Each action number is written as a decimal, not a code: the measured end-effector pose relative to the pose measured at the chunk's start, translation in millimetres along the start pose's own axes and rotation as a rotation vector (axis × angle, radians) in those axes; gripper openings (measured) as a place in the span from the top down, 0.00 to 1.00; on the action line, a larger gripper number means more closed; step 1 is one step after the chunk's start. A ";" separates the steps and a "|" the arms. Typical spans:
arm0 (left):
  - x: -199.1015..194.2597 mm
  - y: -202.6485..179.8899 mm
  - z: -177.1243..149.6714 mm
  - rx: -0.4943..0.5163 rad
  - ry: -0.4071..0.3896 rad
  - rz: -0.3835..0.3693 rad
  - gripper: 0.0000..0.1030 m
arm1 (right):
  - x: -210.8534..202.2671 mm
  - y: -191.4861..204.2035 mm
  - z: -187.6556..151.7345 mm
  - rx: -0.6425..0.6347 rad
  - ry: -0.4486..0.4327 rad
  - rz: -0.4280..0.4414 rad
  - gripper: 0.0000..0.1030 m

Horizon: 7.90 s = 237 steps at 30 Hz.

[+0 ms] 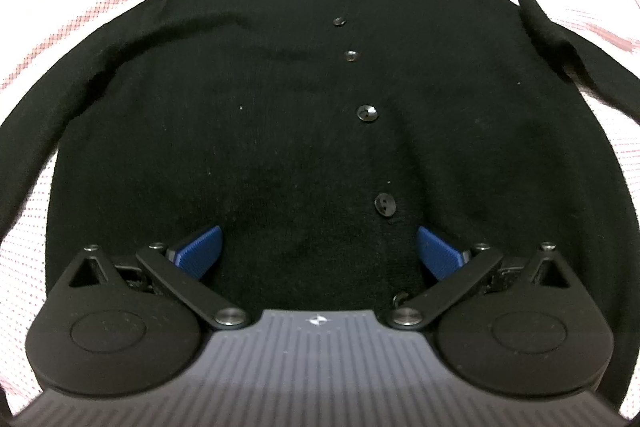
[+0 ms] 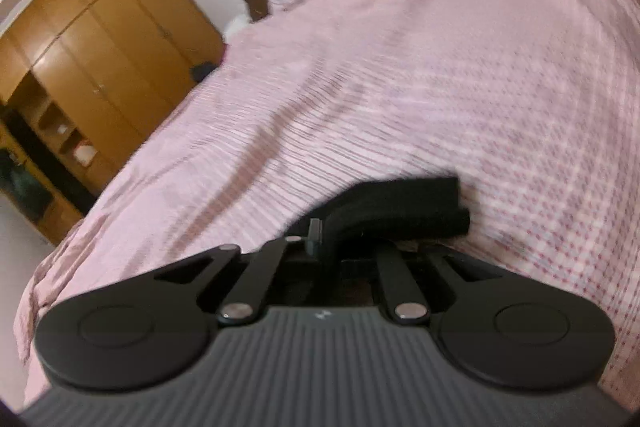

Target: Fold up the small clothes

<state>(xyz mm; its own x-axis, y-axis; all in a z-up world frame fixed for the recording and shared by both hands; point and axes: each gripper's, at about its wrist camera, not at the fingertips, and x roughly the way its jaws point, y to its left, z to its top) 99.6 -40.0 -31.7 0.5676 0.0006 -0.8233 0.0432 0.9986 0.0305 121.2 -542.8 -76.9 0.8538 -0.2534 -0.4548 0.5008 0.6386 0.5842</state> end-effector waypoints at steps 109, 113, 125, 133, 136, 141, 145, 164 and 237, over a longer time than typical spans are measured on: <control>45.5 20.4 80.9 0.126 -0.285 0.109 0.79 | -56.3 188.8 -190.8 -0.622 0.308 0.224 0.36; 21.0 43.7 87.4 0.044 -0.369 0.127 0.83 | -56.1 187.1 -192.3 -0.632 0.303 0.230 0.36; 6.4 134.5 66.5 -0.199 -0.358 0.189 0.83 | -55.7 188.1 -197.5 -0.661 0.289 0.229 0.35; 35.0 142.1 46.2 -0.186 -0.309 0.207 0.83 | -55.1 188.5 -196.6 -0.664 0.294 0.230 0.35; 26.4 147.3 43.4 -0.195 -0.312 0.193 0.80 | -54.8 188.1 -196.6 -0.663 0.294 0.231 0.36; 2.1 153.7 36.9 -0.211 -0.326 0.204 0.63 | -54.8 187.4 -196.6 -0.660 0.293 0.233 0.36; -19.1 164.0 30.1 -0.214 -0.352 0.245 0.52 | -56.3 188.5 -195.2 -0.658 0.295 0.229 0.36; -61.3 291.2 -40.0 -0.278 -0.251 0.492 0.22 | -92.4 194.1 -185.3 -0.623 0.294 0.268 0.36; -19.6 42.2 63.5 0.087 -0.354 -0.049 0.35 | -107.2 191.6 -204.6 -0.615 0.334 0.363 0.36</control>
<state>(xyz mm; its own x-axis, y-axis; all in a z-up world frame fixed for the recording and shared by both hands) 142.5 -1.2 21.7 0.8117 -0.0807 -0.5785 0.1384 0.9888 0.0562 96.5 -244.6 -53.7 0.8117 0.2174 -0.5421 -0.0530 0.9517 0.3024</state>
